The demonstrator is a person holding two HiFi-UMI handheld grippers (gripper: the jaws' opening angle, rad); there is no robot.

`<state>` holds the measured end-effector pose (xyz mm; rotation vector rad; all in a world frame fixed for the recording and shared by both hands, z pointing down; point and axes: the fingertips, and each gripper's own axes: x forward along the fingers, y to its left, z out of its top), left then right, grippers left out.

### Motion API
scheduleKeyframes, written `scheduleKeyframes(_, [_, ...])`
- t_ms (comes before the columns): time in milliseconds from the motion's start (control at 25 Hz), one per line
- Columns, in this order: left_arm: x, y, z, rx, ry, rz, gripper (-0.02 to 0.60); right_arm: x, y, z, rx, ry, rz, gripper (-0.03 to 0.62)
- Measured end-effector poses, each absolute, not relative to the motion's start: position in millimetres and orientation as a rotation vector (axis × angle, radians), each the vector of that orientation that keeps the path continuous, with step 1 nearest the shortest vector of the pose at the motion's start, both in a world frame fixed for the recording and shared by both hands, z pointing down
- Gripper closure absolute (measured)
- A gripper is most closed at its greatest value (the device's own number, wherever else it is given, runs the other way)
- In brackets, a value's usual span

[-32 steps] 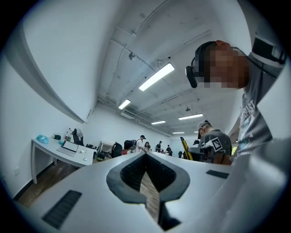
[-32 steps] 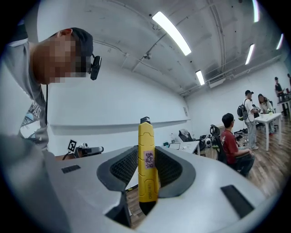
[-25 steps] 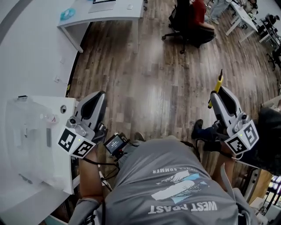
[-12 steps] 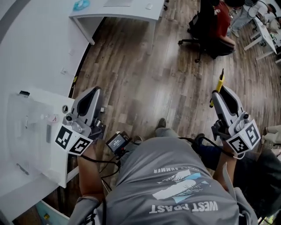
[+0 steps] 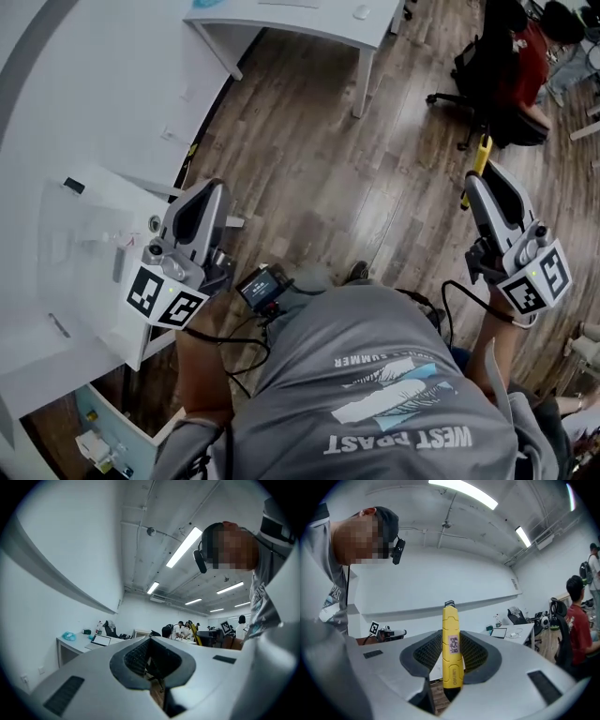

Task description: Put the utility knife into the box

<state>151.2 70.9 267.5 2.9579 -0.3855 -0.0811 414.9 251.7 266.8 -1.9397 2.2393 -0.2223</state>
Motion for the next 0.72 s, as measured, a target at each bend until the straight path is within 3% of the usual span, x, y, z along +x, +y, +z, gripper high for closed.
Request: scheduleKeyframes(720, [154, -104, 269, 2.915, -0.451, -0.295, 0.572, 428, 75, 230, -1.965, 2.368, -0.129, 0.471])
